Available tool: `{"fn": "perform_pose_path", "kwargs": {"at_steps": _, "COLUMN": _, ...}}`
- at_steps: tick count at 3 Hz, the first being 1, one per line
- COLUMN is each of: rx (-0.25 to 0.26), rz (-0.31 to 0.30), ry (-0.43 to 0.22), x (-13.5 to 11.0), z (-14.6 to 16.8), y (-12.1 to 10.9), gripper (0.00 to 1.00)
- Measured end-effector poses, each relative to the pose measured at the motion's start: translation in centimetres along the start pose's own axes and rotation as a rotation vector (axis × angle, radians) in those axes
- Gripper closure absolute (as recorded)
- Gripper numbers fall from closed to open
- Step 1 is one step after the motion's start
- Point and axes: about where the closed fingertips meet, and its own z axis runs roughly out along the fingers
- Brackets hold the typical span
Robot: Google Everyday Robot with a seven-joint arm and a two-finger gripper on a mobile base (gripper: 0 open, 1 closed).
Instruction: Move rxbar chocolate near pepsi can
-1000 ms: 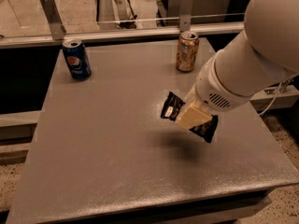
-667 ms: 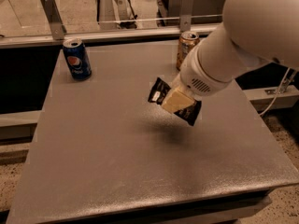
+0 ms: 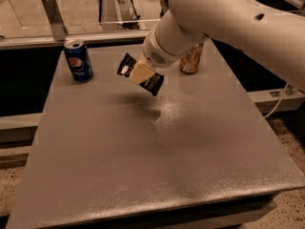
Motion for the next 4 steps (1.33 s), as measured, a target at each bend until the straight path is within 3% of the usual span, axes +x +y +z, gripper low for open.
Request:
{"fn": "perform_pose_path", "kwargs": {"at_steps": 2, "rx": -0.064, "rz": -0.01, "ry": -0.002, "x": -3.0, "z": 7.2, "y": -1.0, "gripper": 1.0}}
{"fn": "perform_pose_path", "kwargs": {"at_steps": 3, "rx": -0.101, "rz": -0.008, "ry": 0.014, "x": -3.4, "z": 9.5, "y": -0.8, "gripper": 0.83}}
{"fn": "perform_pose_path", "kwargs": {"at_steps": 4, "rx": -0.129, "rz": -0.01, "ry": 0.015, "x": -4.0, "z": 10.9, "y": -0.5, "gripper": 0.59}}
